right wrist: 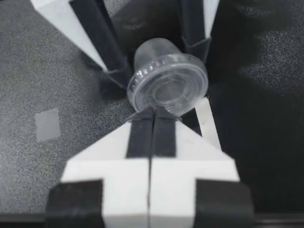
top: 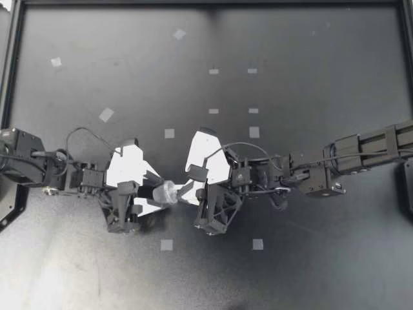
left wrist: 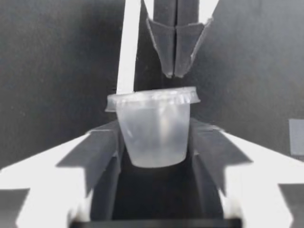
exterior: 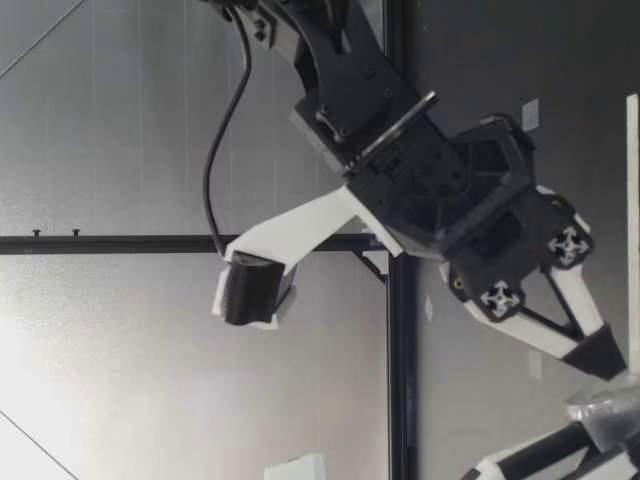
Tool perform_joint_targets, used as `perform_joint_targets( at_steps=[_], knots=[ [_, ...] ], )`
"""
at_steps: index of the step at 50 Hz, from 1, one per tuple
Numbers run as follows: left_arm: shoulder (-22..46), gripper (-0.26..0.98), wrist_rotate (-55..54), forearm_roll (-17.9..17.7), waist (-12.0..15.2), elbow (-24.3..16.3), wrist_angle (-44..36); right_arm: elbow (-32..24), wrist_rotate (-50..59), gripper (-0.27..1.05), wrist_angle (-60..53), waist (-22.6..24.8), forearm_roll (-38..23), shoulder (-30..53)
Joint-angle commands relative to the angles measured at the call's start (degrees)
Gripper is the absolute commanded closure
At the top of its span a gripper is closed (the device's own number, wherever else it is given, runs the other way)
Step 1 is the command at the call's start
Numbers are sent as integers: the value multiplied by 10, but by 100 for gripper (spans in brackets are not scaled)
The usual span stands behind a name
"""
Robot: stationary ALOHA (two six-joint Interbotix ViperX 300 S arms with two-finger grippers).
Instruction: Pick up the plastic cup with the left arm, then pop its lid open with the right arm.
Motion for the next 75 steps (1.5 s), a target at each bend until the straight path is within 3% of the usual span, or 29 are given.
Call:
perform_joint_targets(
  at_steps=[1,21,32,39,46,55,58,65,75],
  knots=[
    [-27,33,-1,1,-1,2,6,-12,0,88,-5,3,-3,-11],
    [-47,41,-4,1,-1,-4,22,1,0,88,4,3,-4,-61],
    [-107,56,4,1,-1,-4,9,82,21,88,-3,3,9,-171],
    [-145,59,32,1,-1,-5,-31,145,91,86,-27,3,24,-218],
    [-160,60,84,0,0,-15,-86,193,223,68,-120,17,22,-233],
    [-145,60,141,-12,-1,-40,-109,239,425,19,-344,25,11,-214],
    [-138,60,153,-17,-1,-46,-116,244,464,9,-410,24,11,-198],
    [-127,60,158,-24,-1,-47,-134,237,497,12,-518,20,14,-153],
    [-131,60,157,-24,-1,-44,-144,223,512,12,-528,20,12,-129]
  ],
)
